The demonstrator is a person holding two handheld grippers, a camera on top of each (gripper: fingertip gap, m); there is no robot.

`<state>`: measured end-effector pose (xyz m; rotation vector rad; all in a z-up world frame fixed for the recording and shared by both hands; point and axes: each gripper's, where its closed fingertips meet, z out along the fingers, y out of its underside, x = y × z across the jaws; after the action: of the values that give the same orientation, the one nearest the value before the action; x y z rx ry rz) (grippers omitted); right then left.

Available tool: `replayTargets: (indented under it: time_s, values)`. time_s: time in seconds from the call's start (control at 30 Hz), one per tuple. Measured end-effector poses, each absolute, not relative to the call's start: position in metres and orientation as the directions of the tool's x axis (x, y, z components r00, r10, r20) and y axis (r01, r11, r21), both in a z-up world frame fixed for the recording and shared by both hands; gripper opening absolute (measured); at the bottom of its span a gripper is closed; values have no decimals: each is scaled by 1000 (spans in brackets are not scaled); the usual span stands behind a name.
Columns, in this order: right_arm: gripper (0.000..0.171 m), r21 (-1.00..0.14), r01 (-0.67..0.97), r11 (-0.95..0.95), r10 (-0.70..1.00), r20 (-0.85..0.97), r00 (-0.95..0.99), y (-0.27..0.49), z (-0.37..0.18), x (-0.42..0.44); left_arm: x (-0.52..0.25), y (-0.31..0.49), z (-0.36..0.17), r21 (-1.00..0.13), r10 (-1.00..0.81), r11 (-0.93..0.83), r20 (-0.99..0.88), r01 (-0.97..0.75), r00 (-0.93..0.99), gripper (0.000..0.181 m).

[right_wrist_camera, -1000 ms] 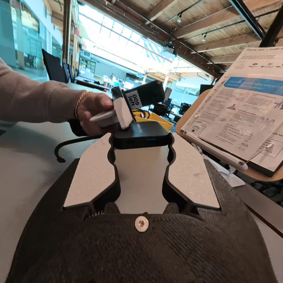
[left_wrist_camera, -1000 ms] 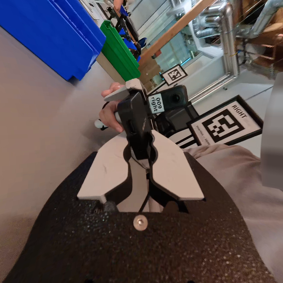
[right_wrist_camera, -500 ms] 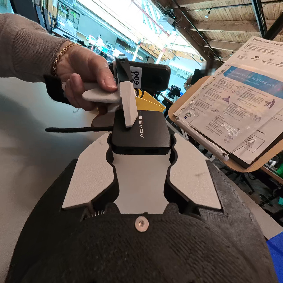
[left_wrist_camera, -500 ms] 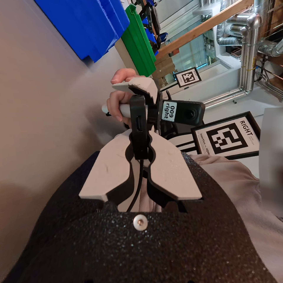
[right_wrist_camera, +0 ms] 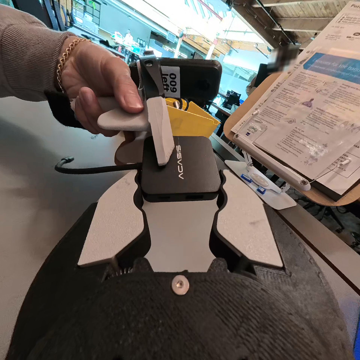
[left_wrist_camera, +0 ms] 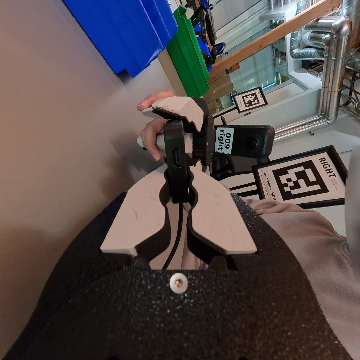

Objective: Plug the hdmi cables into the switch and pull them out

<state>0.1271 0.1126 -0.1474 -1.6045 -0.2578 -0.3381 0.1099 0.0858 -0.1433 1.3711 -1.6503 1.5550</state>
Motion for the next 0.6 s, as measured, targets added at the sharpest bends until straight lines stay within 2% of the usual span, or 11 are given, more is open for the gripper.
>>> replayTargets:
  time_s: [0.17, 0.3, 0.4, 0.5, 0.6]
  values:
    - [75, -953, 290, -85, -26, 293, 956, 114, -145, 128, 114, 89, -139, -507, -357, -160, 830, -847, -429, 19]
    - [75, -966, 238, -96, 5, 239, 971, 116, -148, 125, 125, 101, -137, -603, -486, -182, 742, -776, -463, 44]
    - [75, -982, 179, -58, -11, 180, 984, 110, -140, 132, 124, 116, -117, -689, -528, -229, 681, -688, -506, 47]
    - [75, -995, 95, 13, -40, 95, 995, 100, -130, 143, 118, 145, -100, -787, -638, -218, 562, -577, -526, 52]
    - [75, -997, 10, 70, -48, 7, 999, 93, -127, 153, 110, 200, -91, -855, -800, -145, 397, -497, -449, 50]
